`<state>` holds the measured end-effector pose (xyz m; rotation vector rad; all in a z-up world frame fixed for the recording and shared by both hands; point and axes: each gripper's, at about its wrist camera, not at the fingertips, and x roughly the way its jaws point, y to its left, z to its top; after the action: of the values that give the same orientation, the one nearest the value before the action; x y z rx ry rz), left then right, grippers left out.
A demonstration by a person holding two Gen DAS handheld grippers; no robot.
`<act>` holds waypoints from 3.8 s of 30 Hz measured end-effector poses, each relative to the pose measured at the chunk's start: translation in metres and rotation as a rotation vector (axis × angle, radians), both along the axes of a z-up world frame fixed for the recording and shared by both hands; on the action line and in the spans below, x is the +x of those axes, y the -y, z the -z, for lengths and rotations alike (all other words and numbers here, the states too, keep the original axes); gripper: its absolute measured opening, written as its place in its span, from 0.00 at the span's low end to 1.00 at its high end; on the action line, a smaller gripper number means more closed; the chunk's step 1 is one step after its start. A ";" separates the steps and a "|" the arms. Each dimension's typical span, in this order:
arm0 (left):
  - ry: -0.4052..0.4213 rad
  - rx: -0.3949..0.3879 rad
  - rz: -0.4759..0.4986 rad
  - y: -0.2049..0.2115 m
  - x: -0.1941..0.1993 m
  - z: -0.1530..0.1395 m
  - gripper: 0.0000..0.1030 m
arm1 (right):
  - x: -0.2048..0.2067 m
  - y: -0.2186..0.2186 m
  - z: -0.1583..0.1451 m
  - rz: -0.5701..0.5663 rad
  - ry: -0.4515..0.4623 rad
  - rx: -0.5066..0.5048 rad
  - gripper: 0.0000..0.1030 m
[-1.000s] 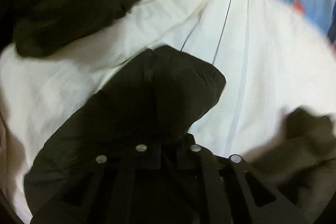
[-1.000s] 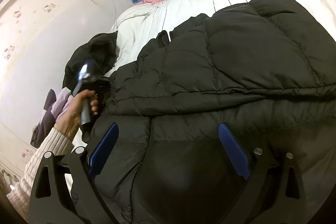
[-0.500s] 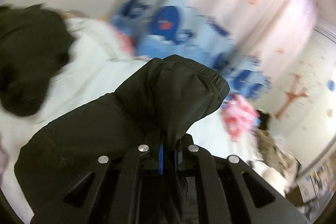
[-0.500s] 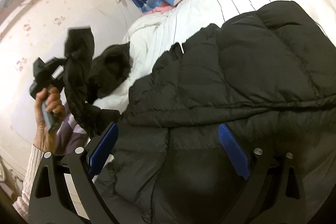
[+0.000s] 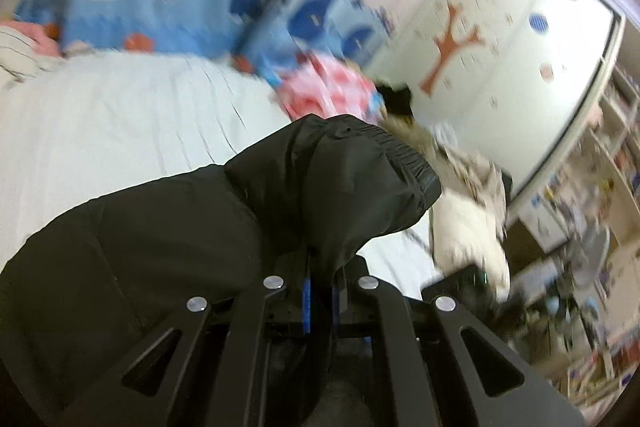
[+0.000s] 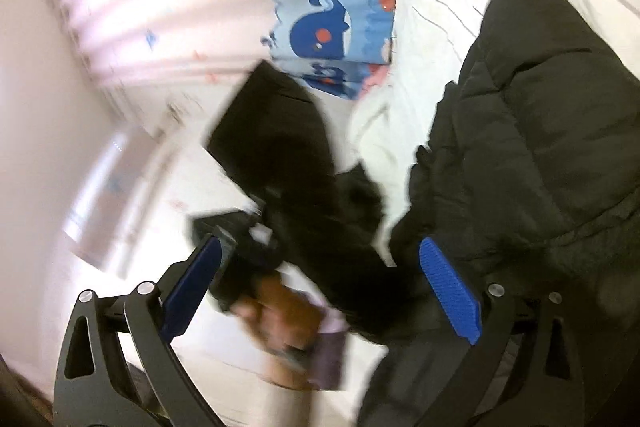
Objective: Fold large clothes
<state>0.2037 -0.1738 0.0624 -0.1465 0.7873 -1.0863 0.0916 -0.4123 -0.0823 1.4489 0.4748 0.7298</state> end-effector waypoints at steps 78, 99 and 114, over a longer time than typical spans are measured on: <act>0.178 0.454 -0.666 -0.158 -0.027 0.089 0.86 | 0.038 -0.012 -0.010 0.132 -0.244 -1.440 0.76; 0.034 0.540 -0.677 -0.144 0.049 0.132 0.89 | 0.132 0.004 0.033 -0.010 -0.348 -1.401 0.94; -0.266 0.352 -0.574 -0.311 -0.122 0.126 0.88 | -0.104 0.102 0.014 -0.138 -0.371 -0.979 0.93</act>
<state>0.0816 0.1375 -0.0640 -0.2050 1.0796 -0.3796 -0.0125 -0.5143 -0.0960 0.6128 1.0502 0.2364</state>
